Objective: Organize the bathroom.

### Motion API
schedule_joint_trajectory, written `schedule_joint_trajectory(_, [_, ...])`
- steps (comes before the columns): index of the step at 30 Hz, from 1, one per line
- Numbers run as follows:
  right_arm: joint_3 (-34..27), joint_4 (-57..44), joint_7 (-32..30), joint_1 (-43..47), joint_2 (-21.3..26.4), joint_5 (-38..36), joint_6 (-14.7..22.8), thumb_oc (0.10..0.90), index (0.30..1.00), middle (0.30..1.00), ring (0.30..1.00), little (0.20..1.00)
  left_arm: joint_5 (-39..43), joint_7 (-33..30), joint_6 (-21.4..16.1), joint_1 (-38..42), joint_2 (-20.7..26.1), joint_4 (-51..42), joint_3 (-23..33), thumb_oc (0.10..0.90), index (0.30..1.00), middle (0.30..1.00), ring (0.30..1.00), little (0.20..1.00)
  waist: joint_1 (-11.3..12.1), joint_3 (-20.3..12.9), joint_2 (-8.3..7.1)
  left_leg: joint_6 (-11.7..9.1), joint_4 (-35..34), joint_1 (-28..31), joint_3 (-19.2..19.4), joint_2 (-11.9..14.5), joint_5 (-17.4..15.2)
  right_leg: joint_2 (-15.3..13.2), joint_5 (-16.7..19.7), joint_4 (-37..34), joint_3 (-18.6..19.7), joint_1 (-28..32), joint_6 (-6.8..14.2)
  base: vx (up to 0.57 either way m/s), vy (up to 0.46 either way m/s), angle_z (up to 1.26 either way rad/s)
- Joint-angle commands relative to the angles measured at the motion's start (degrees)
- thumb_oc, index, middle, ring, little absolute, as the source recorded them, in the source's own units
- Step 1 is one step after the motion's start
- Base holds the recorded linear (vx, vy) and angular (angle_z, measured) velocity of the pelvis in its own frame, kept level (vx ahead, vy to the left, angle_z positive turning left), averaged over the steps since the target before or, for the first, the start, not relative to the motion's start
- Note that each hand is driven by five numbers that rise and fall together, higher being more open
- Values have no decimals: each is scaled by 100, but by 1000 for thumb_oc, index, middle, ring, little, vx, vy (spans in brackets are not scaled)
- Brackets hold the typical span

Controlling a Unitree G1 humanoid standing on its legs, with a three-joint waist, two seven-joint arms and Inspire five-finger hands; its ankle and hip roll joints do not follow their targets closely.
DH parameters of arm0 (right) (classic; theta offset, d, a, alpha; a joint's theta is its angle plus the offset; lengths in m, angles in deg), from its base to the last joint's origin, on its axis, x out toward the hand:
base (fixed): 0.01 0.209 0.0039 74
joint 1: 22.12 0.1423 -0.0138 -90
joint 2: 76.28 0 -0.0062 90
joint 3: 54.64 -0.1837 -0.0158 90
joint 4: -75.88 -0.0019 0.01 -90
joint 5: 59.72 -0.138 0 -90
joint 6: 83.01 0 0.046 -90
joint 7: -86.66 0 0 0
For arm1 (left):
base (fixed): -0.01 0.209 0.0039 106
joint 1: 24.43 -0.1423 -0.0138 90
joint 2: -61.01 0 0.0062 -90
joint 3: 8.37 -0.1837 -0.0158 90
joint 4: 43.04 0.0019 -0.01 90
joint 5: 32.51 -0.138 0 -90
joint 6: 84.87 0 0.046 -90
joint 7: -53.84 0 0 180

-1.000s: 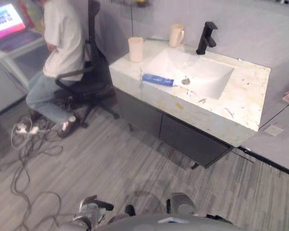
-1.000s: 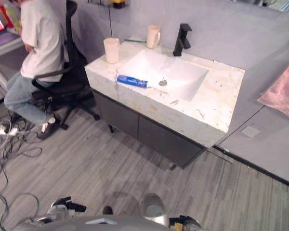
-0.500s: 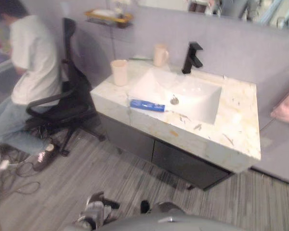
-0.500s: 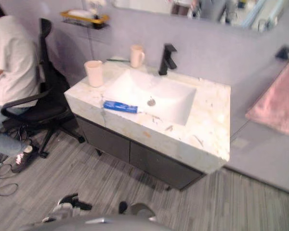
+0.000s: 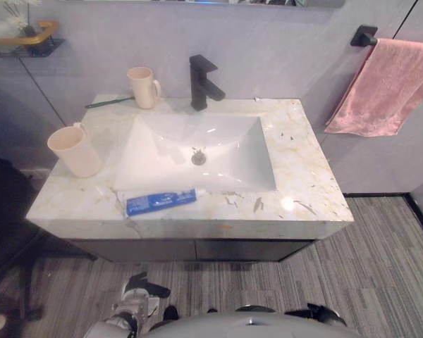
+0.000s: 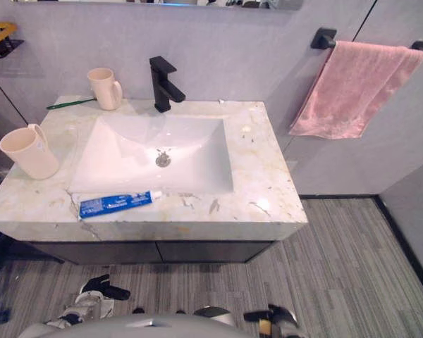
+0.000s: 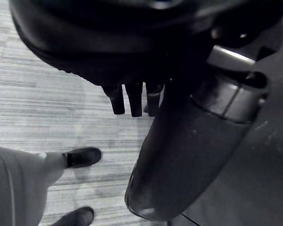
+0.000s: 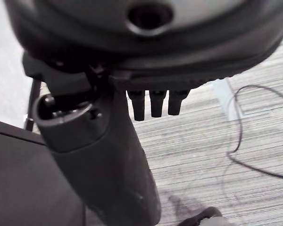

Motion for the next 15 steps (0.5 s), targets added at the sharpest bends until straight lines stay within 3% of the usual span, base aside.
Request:
schedule_joint_trajectory(1, [66, 60, -23, 33, -96, 207, 155, 800, 900, 900, 900, 900, 122, -92, -142, 187, 174, 51, 54, 800, 900, 900, 900, 900, 54, -197, 12, 232, 52, 301, 222, -243, -672, -1129, 826, -56, -403, -1197, 682, -31, 136, -52])
schedule_joint_trajectory(6, [51, 70, -24, 45, -158, 314, 200, 800, 900, 900, 900, 900, 71, -84, -142, 143, 223, 129, 86, 800, 900, 900, 900, 900, 82, -202, -42, 288, -4, 331, 564, -318, -769, -1322, 1045, -156, -780, -1340, 833, -50, 62, -45])
schedule_joint_trajectory(7, [52, 81, 19, 87, -177, 409, 178, 800, 900, 900, 900, 900, 44, -97, -145, 93, 282, 150, 159, 800, 900, 900, 900, 900, 163, -190, -63, 302, -4, 341, 777, -310, -770, -1362, 1011, -59, -1095, -1383, 855, -82, -20, -34])
schedule_joint_trajectory(8, [56, 84, 28, 104, -181, 427, 171, 800, 900, 900, 900, 900, 42, -105, -148, 79, 297, 154, 178, 800, 900, 900, 900, 900, 188, -184, -64, 308, -4, 345, 833, -303, -768, -1362, 984, -15, -1155, -1391, 853, -166, -47, -51])
schedule_joint_trajectory(11, [122, 119, 88, 220, -196, 404, 159, 800, 900, 900, 900, 900, 85, -144, -131, 37, 394, 179, 281, 800, 900, 900, 900, 900, 407, -177, 4, 372, -4, 228, 1110, -188, -607, -1225, 460, 526, -1392, -1242, 699, -167, -70, -86])
schedule_joint_trajectory(15, [187, 159, 87, 224, -241, 419, 215, 800, 900, 900, 900, 900, 200, -239, -153, -55, 342, 194, 354, 800, 900, 900, 900, 900, 615, -275, -61, 305, 99, 48, 1237, -180, -508, -1132, 384, 16, -1457, -766, 578, -45, -123, -21])
